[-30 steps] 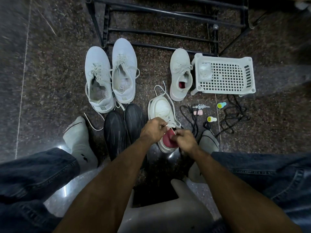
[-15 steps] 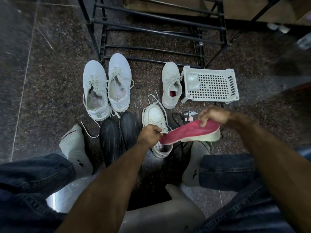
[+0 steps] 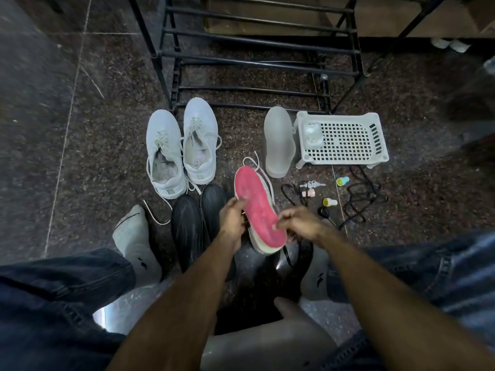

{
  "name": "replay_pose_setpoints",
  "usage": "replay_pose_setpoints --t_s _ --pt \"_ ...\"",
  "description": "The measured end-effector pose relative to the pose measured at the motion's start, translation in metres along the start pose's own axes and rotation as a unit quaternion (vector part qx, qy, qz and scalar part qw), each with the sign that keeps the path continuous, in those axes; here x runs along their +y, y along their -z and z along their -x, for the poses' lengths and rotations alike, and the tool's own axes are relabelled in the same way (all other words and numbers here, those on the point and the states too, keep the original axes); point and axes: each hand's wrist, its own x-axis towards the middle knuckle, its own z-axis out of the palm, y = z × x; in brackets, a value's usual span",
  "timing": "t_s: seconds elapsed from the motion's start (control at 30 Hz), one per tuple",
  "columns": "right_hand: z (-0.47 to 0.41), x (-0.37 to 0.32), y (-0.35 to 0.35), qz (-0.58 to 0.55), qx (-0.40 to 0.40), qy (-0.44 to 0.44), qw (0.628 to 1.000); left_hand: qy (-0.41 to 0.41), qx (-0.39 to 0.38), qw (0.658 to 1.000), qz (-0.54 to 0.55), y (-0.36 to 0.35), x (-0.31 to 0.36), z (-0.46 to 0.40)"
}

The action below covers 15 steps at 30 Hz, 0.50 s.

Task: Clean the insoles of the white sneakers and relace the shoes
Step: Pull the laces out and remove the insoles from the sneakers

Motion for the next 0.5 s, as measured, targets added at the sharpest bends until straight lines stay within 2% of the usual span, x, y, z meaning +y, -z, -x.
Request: replay_pose_setpoints --t_s 0.07,0.13,0.2,0.33,0.43,0.5 --pt "-0.005 0.014 -0.018 -0.038 0.017 -0.038 0.998 -0.013 0.049 0.998 -0.029 0.005 0.002 -0.001" --pt "-0.016 0.032 -0.028 -0.054 0.118 -0.068 0.989 -0.014 0.069 0.997 -0.035 0.014 0.003 -0.002" --pt "-0.027 0.048 -0.030 0.035 0.217 -0.097 0.971 -0.010 0.099 0.994 -0.041 0.026 0.000 -0.008" --pt "-0.041 0.049 -0.043 0.177 0.181 -0.106 0.962 0.027 0.169 0.982 -0.082 0.048 -0.017 -0.022" --pt "-0.052 0.035 -0.042 0.277 0.169 -0.104 0.940 0.077 0.150 0.978 -0.124 0.053 -0.025 -0.019" --pt "-0.057 0.026 -0.027 0.297 0.155 -0.093 0.938 0.101 0.131 0.977 -0.137 0.052 -0.027 -0.016"
